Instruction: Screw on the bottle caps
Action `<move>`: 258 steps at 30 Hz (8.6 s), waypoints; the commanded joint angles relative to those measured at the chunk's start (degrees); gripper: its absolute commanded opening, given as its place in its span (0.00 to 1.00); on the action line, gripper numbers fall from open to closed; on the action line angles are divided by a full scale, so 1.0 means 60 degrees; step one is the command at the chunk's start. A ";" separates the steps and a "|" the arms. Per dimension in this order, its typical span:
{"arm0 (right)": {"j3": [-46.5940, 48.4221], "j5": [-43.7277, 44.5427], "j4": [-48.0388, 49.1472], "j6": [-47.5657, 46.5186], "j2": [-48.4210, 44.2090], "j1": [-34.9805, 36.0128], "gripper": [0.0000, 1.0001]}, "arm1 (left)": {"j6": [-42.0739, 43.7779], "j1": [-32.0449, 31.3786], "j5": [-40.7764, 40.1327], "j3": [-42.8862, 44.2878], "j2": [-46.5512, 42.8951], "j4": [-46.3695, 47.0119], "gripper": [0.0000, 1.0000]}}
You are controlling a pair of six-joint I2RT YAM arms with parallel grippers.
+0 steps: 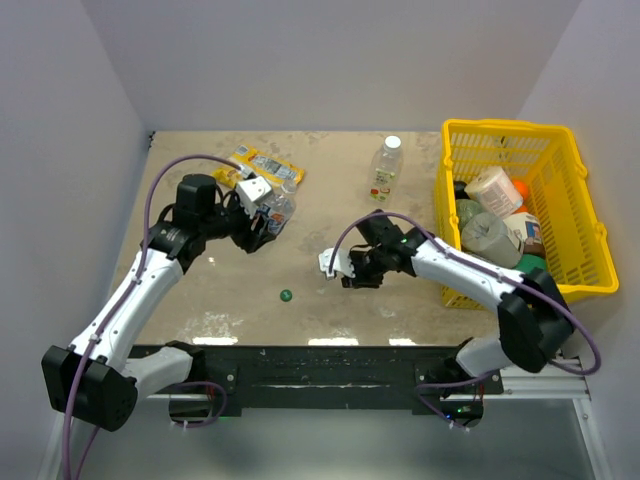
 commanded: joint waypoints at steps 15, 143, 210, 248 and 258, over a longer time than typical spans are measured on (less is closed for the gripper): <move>0.5951 -0.2235 -0.0525 0.5172 -0.1349 -0.0175 0.27 | 0.3821 -0.0855 0.0343 0.0532 0.0354 -0.1373 0.00; 0.5147 -0.3172 0.2433 1.1938 0.1185 -0.0277 0.23 | 0.7554 -0.3375 -0.3757 -0.2573 -0.1858 0.9026 0.00; 0.6026 -0.5020 -0.4509 -0.3075 -0.2140 -0.1948 0.66 | 0.2899 -0.2116 0.2248 0.1470 0.0941 -0.0553 0.00; 0.7243 -0.4317 -0.4760 -0.3003 -0.0630 -0.1127 0.49 | 0.4100 -0.2130 0.1398 0.1616 0.0970 -0.0407 0.00; 0.7037 -0.4023 -0.4451 -0.3017 -0.0704 -0.0849 0.44 | 0.4246 -0.2130 0.1281 0.1631 0.0970 -0.0363 0.00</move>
